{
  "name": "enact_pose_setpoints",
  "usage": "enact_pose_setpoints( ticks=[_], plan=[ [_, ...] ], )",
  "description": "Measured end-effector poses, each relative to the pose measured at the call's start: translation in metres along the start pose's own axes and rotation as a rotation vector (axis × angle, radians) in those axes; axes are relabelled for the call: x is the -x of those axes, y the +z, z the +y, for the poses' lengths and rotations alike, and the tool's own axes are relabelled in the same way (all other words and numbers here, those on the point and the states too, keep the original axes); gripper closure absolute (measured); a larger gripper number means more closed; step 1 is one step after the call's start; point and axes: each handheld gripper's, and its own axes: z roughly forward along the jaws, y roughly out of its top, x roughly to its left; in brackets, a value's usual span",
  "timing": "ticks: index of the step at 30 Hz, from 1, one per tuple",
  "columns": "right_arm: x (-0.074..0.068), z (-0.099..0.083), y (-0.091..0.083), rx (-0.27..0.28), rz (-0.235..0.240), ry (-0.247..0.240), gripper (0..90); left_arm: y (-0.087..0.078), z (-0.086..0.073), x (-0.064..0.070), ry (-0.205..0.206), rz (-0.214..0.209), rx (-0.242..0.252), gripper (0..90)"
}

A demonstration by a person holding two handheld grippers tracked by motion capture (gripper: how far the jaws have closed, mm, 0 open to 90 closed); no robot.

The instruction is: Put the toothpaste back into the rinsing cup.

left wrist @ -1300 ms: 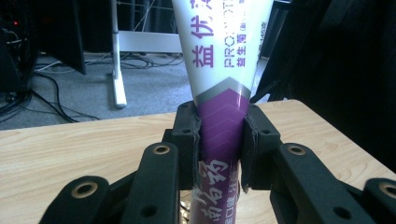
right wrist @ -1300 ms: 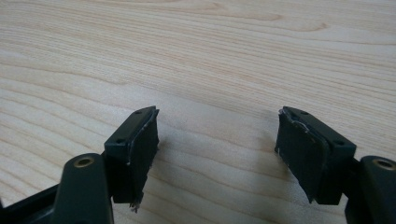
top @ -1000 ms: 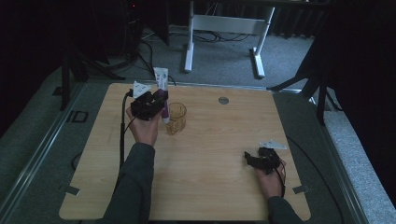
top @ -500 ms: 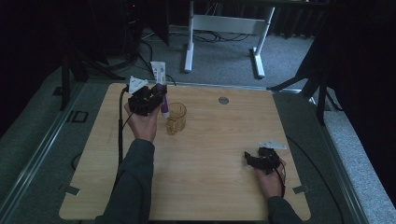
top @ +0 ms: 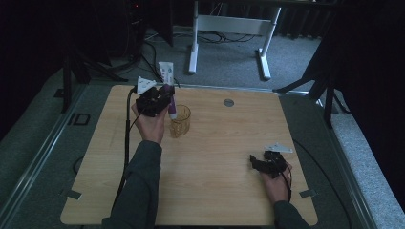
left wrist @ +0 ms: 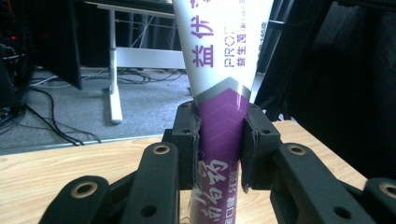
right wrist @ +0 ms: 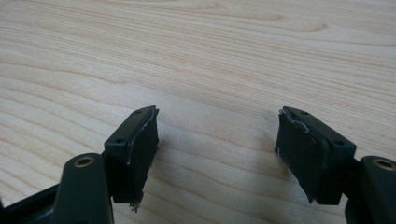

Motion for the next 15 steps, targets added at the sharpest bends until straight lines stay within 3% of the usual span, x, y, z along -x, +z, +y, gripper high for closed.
enact_pose_setpoints(
  ticks=[15],
  plan=[
    [0.000,0.000,0.000,0.000,-0.001,0.001,29.4,0.016,-0.005,0.003,0.009,0.001,-0.003,70.6]
  ],
)
